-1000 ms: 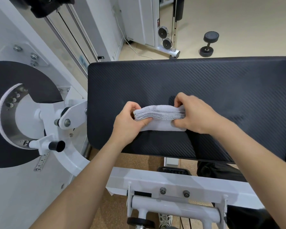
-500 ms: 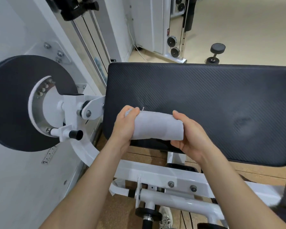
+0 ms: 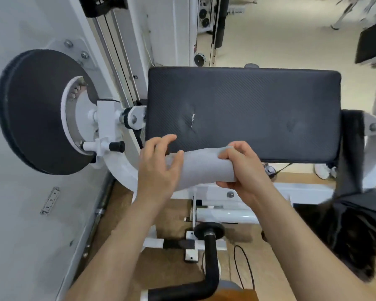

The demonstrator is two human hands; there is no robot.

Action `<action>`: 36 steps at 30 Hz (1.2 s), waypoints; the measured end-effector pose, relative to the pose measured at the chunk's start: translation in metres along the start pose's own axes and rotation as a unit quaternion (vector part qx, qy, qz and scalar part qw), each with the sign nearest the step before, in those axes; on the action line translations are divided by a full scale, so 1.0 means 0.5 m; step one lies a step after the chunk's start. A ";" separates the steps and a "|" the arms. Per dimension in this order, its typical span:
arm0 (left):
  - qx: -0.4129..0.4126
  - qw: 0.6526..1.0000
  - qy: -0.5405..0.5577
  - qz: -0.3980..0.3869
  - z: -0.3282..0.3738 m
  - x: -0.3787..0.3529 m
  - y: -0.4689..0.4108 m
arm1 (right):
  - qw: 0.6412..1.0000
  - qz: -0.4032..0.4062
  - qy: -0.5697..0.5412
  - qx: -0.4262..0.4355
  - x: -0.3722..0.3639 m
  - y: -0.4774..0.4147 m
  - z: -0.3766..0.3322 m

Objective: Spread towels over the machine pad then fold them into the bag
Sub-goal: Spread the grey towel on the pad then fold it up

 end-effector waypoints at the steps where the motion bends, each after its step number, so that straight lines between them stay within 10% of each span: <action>1: -0.086 0.994 -0.066 -0.012 0.004 0.009 0.031 | 1.000 0.012 0.012 0.009 -0.007 0.023 0.011; 5: -0.187 0.939 -0.254 -0.139 0.031 0.001 0.141 | 0.998 -0.010 0.065 0.006 -0.035 0.111 0.032; 9: 0.024 0.989 0.082 -0.122 0.043 0.003 0.192 | 0.998 -0.023 0.058 0.022 -0.052 0.185 0.059; 13: 0.188 0.823 0.522 -0.119 0.052 -0.020 0.225 | 0.986 -0.087 0.144 -0.022 -0.043 0.231 0.095; 20: 0.247 0.717 0.642 -0.116 0.092 -0.083 0.258 | 0.989 -0.073 0.124 0.025 -0.004 0.282 0.153; 28: 0.161 0.839 0.486 -0.184 0.163 -0.168 0.236 | 0.944 -0.066 0.324 0.013 0.217 0.339 0.096; 36: 0.118 0.866 0.453 -0.177 0.341 -0.410 0.296 | 0.939 -0.225 0.236 -0.111 0.532 0.385 0.085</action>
Point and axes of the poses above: each hand's wrist, its own y-axis away from the middle knuckle, its own x-axis out of the back of the hand, z = x × y, the point moved 1 cm from there along -y, towards the middle knuckle, and after that the axes turned 11 degrees about -z, right-handed, at the moved point
